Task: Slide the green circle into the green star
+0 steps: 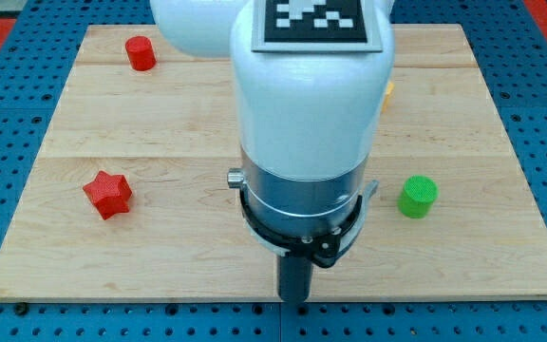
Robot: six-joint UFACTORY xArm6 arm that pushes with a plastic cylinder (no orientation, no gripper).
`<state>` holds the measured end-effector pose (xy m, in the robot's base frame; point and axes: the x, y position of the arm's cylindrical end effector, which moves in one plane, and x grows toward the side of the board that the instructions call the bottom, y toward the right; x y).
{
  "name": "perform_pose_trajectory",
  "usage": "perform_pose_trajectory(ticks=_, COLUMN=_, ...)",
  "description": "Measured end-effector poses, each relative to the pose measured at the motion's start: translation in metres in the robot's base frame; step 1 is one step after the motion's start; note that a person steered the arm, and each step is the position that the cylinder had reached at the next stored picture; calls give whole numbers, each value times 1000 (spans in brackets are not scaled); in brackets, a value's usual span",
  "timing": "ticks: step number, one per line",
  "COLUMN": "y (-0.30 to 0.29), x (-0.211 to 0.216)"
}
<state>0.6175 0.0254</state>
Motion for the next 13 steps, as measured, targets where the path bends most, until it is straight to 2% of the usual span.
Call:
perform_pose_trajectory(ticks=1, y=71, x=-59)
perform_pose_trajectory(ticks=2, y=107, x=-100)
perform_pose_trajectory(ticks=3, y=118, x=-87)
perform_pose_trajectory(ticks=4, y=180, x=-52)
perform_pose_trajectory(ticks=5, y=169, x=-93)
perform_pose_trajectory(ticks=7, y=33, x=-176)
perform_pose_trajectory(ticks=8, y=-10, x=-225)
perform_pose_trajectory(ticks=10, y=38, x=-183)
perform_pose_trajectory(ticks=12, y=53, x=-180)
perform_pose_trajectory(ticks=13, y=-40, x=-184)
